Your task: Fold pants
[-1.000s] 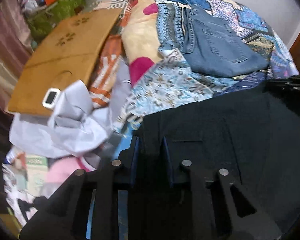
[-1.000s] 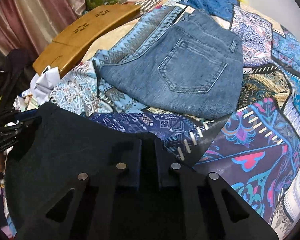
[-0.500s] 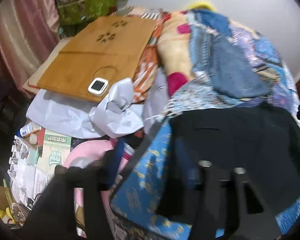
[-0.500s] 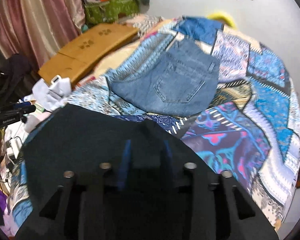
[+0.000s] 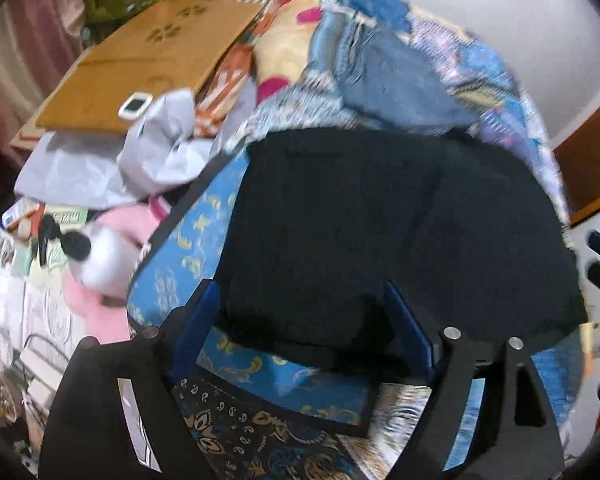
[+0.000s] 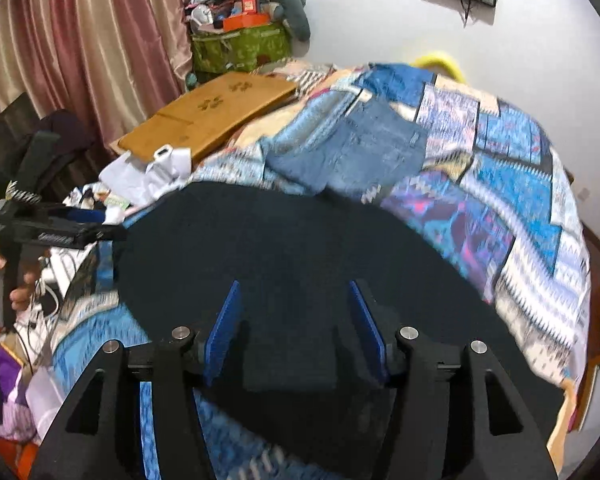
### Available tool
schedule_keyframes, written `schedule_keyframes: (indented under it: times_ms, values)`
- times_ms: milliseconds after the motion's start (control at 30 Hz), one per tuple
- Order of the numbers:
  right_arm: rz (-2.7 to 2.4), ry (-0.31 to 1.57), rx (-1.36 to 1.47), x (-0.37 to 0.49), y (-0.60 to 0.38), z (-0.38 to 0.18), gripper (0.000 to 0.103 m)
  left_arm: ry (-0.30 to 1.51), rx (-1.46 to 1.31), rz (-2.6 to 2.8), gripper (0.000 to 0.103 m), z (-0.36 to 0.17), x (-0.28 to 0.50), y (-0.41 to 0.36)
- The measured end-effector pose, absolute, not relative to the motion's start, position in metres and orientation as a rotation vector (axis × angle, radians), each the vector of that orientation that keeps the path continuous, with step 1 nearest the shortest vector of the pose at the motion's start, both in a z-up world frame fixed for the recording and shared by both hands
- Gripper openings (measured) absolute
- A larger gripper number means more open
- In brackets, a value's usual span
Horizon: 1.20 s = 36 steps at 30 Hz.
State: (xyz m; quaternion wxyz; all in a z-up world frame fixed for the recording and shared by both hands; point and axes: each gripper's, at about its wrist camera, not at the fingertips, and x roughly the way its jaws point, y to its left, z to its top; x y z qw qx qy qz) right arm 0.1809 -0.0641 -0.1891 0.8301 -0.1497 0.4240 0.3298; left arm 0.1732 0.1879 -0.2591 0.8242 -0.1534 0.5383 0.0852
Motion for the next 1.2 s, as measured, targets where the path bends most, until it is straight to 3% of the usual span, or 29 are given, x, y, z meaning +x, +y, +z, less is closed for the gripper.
schedule_keyframes:
  times_ms: [133, 267, 600, 900, 1067, 1200]
  values:
    - [0.700, 1.001, -0.267, 0.177, -0.074, -0.221, 0.060, 1.203, -0.264, 0.221, 0.085, -0.292, 0.166, 0.184]
    - [0.709, 0.963, -0.241, 0.164, -0.086, -0.225, 0.068, 1.181, -0.238, 0.224, 0.086, -0.294, 0.155, 0.182]
    - [0.656, 0.945, -0.072, 0.152, -0.141, -0.206, 0.068, 1.182, -0.069, 0.265, 0.084, -0.265, 0.167, 0.169]
    - [0.381, 0.944, 0.061, 0.190, -0.242, -0.210, 0.072, 1.039, -0.078, 0.159, 0.087, -0.203, 0.198, 0.129]
    - [0.351, 1.013, 0.137, 0.188, -0.255, -0.244, 0.072, 1.035, -0.010, 0.058, 0.088, -0.200, 0.223, 0.078]
    - [0.353, 0.961, 0.212, 0.167, -0.271, -0.239, 0.072, 1.082, 0.041, -0.031, 0.088, -0.213, 0.247, 0.040]
